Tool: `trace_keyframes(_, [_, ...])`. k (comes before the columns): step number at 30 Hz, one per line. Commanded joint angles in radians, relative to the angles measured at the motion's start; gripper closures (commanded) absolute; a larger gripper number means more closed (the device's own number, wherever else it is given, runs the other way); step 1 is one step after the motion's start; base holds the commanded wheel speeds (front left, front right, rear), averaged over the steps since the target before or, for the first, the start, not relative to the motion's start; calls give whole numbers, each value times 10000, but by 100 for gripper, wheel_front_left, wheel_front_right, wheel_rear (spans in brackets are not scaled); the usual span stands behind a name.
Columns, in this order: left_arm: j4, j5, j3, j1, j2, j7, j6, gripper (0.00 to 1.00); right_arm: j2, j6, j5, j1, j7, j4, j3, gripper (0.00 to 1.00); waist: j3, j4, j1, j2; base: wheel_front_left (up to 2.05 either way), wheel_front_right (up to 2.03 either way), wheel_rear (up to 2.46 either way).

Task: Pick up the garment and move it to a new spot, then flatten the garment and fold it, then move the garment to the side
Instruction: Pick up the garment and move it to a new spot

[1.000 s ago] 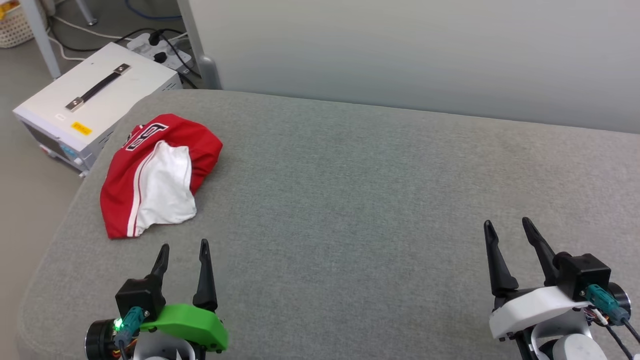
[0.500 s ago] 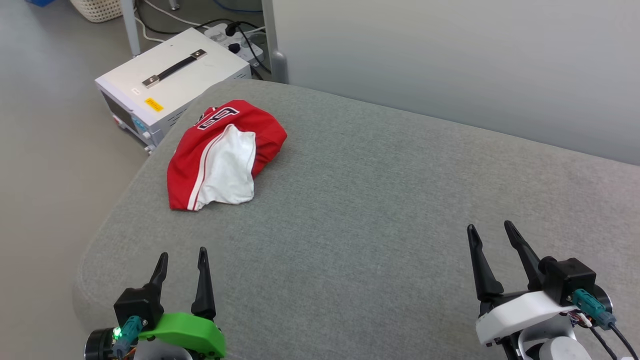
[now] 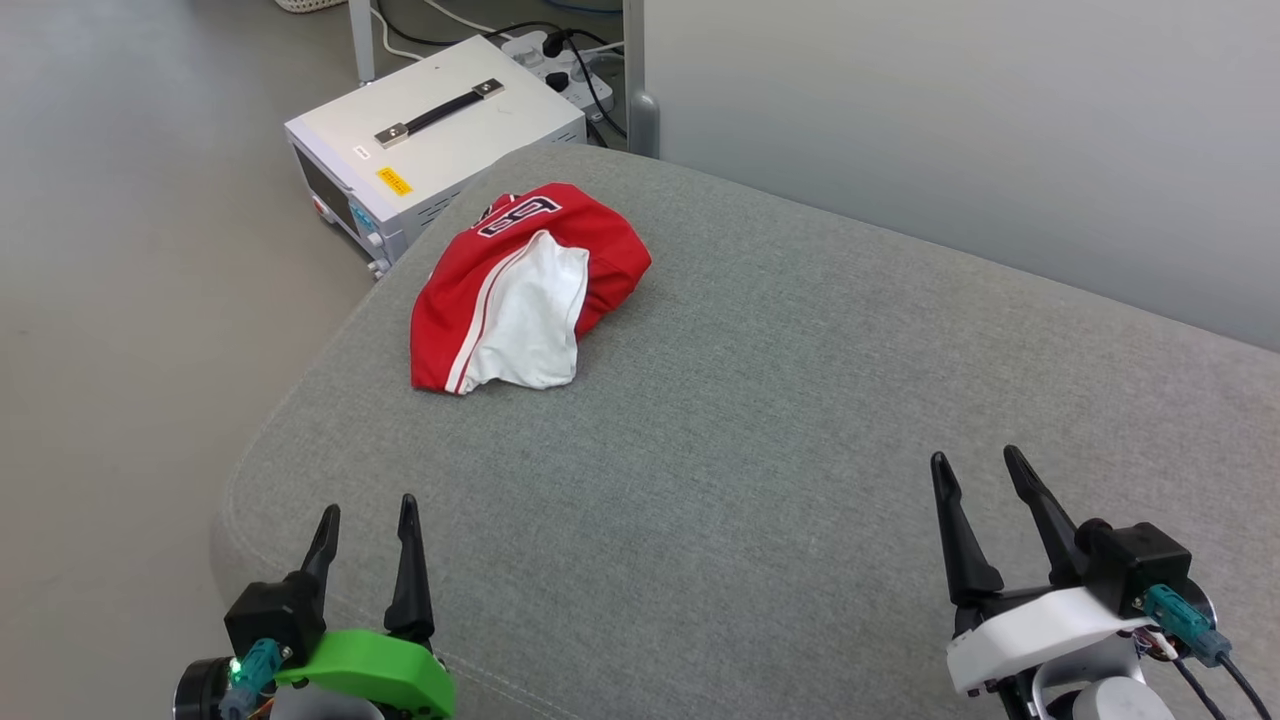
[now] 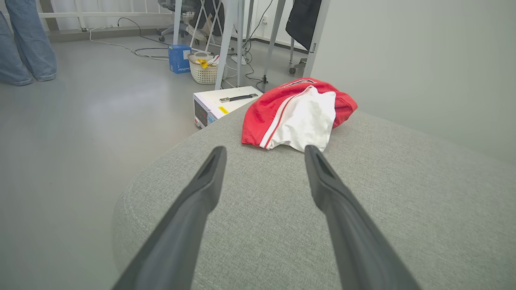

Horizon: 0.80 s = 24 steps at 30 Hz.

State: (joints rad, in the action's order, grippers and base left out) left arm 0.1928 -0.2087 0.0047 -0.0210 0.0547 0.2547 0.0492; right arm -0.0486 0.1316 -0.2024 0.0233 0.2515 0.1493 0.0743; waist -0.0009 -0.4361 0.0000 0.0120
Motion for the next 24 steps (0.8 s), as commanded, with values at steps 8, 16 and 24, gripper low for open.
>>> trace_keyframes(8, [-137, 28, 26, -149, -45, 70, 188, 0, -16, -9, -56, 200, 103, 17, 51, 0, 175, 158, 0, -120, 0, 0, 0])
trace_keyframes(16, [-66, -379, -159, 460, -45, 70, 567, 0, -16, -9, 239, 606, 103, -296, 29, 0, 1217, 520, 0, -120, 0, 0, 0])
trace_keyframes(24, [1483, -1263, -499, 3287, 812, 17, 806, 0, -16, -9, 802, 1396, 103, -559, 1, 0, 2937, 1139, 0, -120, 0, 0, 0])
